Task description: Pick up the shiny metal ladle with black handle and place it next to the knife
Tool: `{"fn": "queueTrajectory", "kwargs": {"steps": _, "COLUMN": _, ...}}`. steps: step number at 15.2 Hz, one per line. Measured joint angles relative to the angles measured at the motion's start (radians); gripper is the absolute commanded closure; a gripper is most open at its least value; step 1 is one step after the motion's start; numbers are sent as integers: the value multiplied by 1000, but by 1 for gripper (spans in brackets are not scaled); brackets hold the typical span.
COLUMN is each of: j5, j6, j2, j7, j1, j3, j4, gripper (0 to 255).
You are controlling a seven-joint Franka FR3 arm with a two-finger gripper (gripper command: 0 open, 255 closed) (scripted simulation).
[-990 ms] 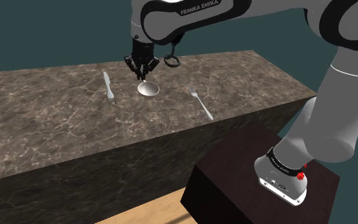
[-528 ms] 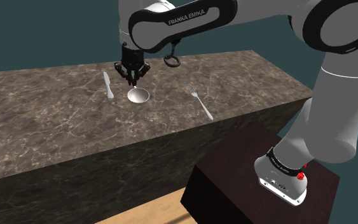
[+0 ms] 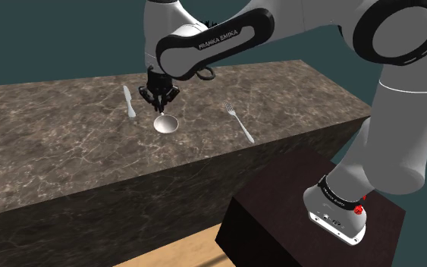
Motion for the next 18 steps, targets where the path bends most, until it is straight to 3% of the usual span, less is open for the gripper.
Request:
{"fn": "queueTrajectory", "kwargs": {"steps": 7, "j5": -9, "j6": 72, "j2": 38, "j7": 7, "j1": 2, "j3": -5, "j4": -36, "gripper": 255}}
{"fn": "queueTrajectory", "kwargs": {"steps": 13, "j5": -10, "j6": 77, "j2": 42, "j7": 7, "j1": 2, "j3": -5, "j4": -35, "gripper": 255}}
{"fn": "queueTrajectory", "kwargs": {"steps": 14, "j5": -10, "j6": 77, "j2": 42, "j7": 7, "j1": 2, "j3": -5, "j4": -35, "gripper": 0}}
{"fn": "queueTrajectory", "kwargs": {"steps": 18, "j5": -10, "j6": 77, "j2": 42, "j7": 7, "j1": 2, "j3": -5, "j4": -35, "gripper": 0}}
